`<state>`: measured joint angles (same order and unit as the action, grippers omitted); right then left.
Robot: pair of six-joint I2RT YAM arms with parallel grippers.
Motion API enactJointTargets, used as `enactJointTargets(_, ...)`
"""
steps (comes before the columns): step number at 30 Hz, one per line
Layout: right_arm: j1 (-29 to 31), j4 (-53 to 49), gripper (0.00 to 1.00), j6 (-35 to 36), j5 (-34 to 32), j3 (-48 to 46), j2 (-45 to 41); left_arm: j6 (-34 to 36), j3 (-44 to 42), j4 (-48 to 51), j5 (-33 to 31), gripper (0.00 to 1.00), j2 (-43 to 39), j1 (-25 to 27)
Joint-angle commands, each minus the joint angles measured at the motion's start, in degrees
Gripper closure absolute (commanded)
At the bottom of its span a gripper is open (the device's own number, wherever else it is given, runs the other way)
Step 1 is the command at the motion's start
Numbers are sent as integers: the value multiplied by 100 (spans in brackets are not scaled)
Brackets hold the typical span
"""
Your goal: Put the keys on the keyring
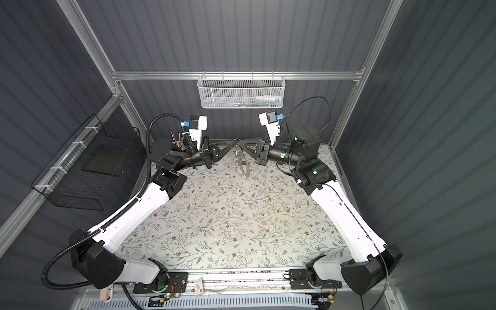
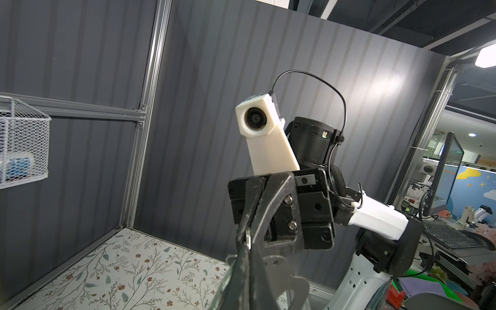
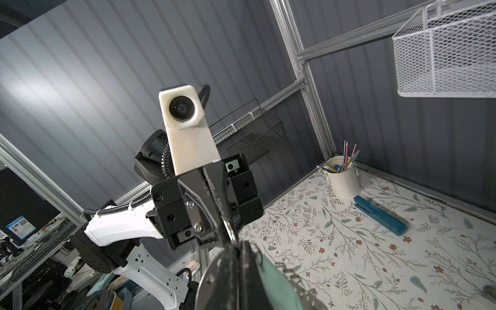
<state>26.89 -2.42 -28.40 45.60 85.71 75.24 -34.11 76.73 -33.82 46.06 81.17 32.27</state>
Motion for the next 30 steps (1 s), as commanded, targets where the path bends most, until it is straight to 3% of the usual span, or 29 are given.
enactJointTargets(1, 49, -143, 100, 77, 37, 150, -11, 157, 246, 173, 175, 100, 41, 42)
enactJointTargets(11, 47, -106, 94, 133, 31, 145, -42, 39, 344, 183, 313, 100, 159, 42)
enactJointTargets(13, 50, -45, 86, 138, 15, 148, -40, -30, 364, 138, 361, 100, 180, 42)
enactJointTargets(18, 46, 105, 85, 116, 19, 130, -22, -103, 365, 81, 419, 100, 209, 42)
enactJointTargets(24, 49, 104, 100, 87, 123, 126, 14, -81, 360, 87, 399, 100, 206, 42)
enactJointTargets(27, 53, -3, 100, 158, 116, 137, -14, -72, 360, 113, 412, 100, 223, 42)
enactJointTargets(30, 31, -286, 100, 341, 111, 190, -32, 107, 363, 386, 476, 90, 198, 34)
